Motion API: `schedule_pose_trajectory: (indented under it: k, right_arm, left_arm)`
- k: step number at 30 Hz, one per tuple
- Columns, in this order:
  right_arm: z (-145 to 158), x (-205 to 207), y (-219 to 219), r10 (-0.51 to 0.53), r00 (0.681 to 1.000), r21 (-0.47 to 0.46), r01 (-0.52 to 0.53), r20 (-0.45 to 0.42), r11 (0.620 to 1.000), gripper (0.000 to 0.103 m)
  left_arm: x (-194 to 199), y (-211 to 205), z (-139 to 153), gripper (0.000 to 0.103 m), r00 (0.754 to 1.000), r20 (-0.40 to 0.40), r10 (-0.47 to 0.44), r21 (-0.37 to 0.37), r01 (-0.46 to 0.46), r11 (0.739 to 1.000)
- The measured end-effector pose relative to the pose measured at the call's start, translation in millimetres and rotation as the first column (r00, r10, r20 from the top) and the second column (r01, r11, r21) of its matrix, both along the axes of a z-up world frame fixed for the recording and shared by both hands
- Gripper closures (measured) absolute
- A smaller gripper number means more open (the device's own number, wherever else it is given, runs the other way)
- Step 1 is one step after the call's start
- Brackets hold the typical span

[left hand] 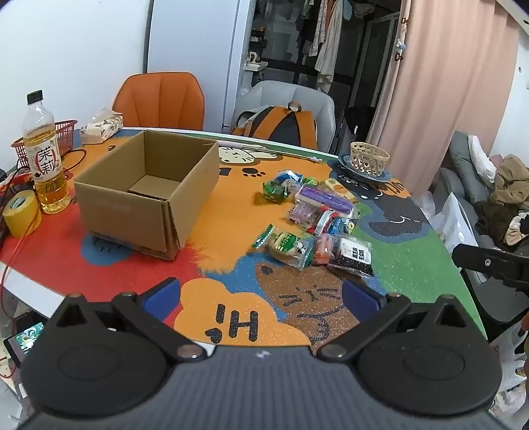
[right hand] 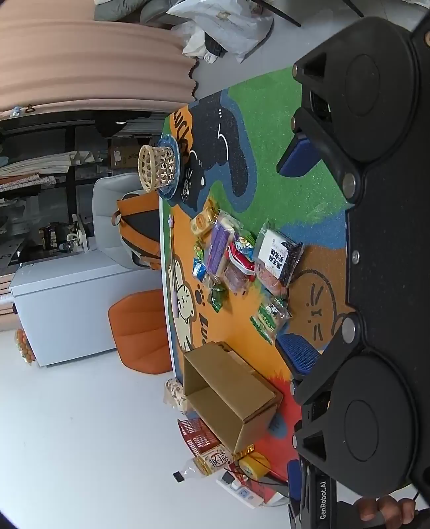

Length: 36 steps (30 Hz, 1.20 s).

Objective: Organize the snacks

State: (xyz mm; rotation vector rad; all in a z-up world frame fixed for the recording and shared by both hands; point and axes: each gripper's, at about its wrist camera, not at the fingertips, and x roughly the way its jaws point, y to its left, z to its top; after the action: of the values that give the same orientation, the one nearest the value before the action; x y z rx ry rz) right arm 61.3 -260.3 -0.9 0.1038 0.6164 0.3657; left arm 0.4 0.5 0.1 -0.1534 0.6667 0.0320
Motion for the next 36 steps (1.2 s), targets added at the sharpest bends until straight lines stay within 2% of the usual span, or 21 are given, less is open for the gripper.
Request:
schedule_pose_trajectory:
  k: [4,8,14,36]
  right_arm:
    - [2,-2,3,0.012,1.0,0.007,-0.012,-0.004,1.0,0.0]
    - [2,-1,2,0.013,1.0,0.0,-0.013,0.004,1.0,0.0]
    - [4,-5,6,0.008,1.0,-0.051,-0.007,0.03,0.999,0.0]
    - [7,-5,3,0.007,0.999,-0.057,-0.005,0.039,0.998,0.0]
  left_arm:
    - [5,3,0,0.0,1.0,-0.014,-0.008,-0.009,0.008,1.0]
    - [-2,1,3,0.0,1.0,0.007,-0.006,0.009,0.006,1.0]
    - [-4,-4,5,0.0,1.0,0.016,-0.005,0.011,0.005,1.0]
    - [-11,-6,11,0.0,0.999,0.053,-0.006,0.011,0.005,1.0]
